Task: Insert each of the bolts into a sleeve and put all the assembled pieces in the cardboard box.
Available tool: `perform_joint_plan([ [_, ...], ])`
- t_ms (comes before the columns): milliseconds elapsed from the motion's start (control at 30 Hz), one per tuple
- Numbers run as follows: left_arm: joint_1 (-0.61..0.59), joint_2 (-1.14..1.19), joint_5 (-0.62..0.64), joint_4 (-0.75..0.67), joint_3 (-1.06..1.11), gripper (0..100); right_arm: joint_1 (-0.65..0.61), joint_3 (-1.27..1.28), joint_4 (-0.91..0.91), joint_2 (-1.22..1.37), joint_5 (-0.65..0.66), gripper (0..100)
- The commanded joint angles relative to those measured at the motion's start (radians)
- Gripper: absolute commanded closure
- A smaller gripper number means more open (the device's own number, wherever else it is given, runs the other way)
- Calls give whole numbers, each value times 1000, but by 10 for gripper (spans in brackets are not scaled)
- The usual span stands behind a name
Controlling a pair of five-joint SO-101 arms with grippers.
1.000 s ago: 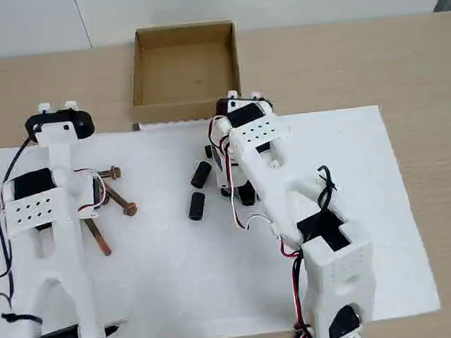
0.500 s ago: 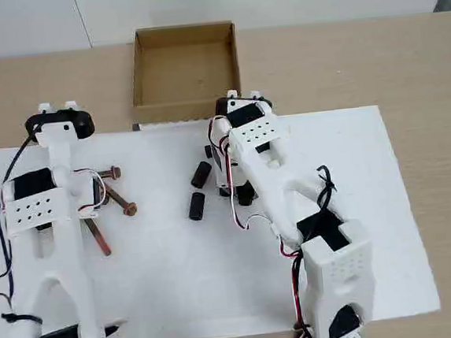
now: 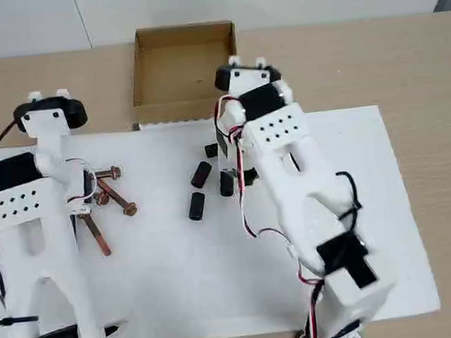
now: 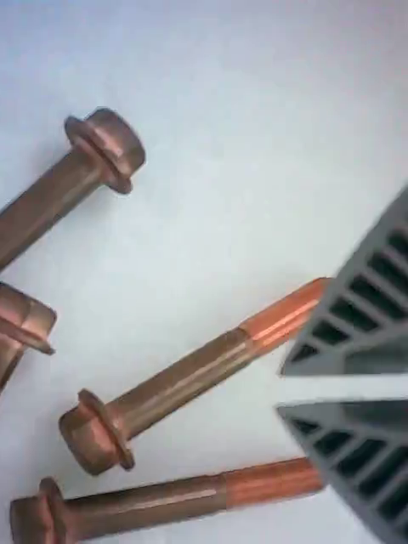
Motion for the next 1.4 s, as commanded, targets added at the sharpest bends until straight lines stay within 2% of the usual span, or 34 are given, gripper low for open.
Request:
perform_joint_plan([
  [0,-3,-2,6,34,-47,989,44,54,10,-114,29,997],
  [267,-83,43,-3,26,-53,977,262,269,5,-220,68,996],
  [500,-181,183,-92,-20,-94,968,384,324,1,-286,141,996],
  [733,-196,287,-161,-43,-125,967,389,324,4,-303,152,996],
  [833,-199,344,-183,-94,-122,964,387,324,1,-298,152,996],
  [1000,-198,397,-184,-169,-122,906,387,324,1,-295,152,996],
  [1367,-192,427,-183,-238,-114,901,387,325,-1,-294,146,996],
])
